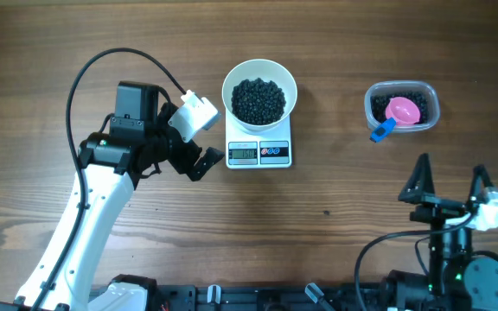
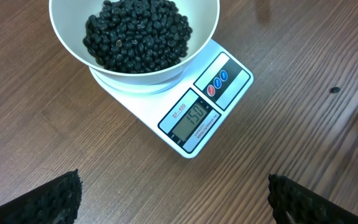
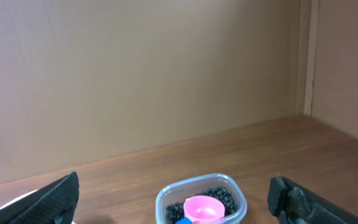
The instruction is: Scoop item into bowl and weigh 150g on scale
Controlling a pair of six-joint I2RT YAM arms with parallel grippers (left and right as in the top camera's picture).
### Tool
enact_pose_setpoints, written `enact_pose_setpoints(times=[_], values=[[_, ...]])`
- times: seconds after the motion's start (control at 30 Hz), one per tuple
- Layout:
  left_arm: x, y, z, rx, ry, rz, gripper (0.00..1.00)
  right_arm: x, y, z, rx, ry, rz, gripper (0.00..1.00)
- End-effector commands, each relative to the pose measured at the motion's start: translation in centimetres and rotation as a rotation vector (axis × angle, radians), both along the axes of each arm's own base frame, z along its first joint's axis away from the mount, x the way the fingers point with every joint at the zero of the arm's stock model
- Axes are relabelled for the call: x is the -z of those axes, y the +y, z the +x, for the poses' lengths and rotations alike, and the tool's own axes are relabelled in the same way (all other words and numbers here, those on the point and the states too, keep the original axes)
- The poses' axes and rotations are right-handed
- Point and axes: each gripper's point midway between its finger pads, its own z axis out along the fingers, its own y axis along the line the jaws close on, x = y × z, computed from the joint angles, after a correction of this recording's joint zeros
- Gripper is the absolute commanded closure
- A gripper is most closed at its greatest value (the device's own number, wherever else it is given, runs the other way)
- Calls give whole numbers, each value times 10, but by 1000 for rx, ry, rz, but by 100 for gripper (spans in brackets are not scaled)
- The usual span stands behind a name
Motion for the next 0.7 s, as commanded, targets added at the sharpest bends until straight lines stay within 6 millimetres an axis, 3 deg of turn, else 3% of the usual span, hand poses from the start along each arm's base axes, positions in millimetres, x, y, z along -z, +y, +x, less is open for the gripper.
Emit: enact_pose_setpoints(times=[0.0, 0.5, 0.67], values=[[-5, -2, -2, 21, -20, -4, 0, 18, -1, 6, -1, 4, 1, 0], [-5, -2, -2, 21, -20, -4, 0, 75, -6, 33, 4, -27, -2, 0], [-5, -2, -2, 21, -19, -4, 0, 93, -19, 34, 73, 8, 15, 0]])
